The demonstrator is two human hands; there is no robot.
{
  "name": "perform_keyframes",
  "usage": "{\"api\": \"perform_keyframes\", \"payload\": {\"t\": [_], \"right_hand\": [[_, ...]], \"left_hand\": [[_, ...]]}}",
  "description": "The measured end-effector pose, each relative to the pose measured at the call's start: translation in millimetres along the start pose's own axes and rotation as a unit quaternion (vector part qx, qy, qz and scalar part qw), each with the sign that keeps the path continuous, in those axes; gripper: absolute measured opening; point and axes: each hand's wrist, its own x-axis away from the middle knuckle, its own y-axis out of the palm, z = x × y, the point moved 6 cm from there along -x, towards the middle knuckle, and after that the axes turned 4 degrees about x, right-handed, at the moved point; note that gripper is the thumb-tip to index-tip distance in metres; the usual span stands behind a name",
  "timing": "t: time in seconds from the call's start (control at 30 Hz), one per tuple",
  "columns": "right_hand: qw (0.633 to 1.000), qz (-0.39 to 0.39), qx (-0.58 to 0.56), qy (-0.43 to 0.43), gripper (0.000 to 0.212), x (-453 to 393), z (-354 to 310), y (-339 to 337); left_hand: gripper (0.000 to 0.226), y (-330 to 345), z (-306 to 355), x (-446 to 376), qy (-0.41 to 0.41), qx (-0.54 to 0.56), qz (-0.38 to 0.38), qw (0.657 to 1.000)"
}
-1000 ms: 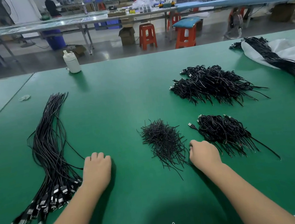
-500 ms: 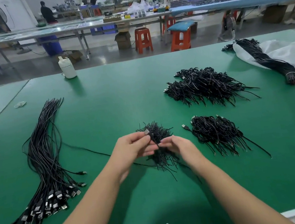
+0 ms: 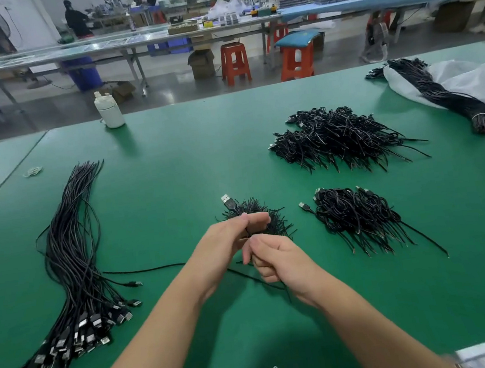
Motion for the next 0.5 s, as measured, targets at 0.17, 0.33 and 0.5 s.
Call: {"api": "perform_keyframes", "payload": {"t": [0.17,0.33,0.5], "right_hand": [[0.999,-0.026,0.032,-0.008,0.033,0.4,-2.9,8.6],[0.997,-0.037,0.064,-0.013,0.036,0.2,-3.5,14.6],[0.997,-0.056,0.051,0.009,0.039,-1.1,2.0,22.4]], "left_hand": [[0.042,3.2,-2.7,0.7,-0.028,0.047,-0.029,0.998],[0.054,3.9,-1.8,3.9,-0.067,0.067,-0.073,0.993],[0.055,1.1,-0.9,9.2,-0.088,0.025,-0.121,0.988]]}}
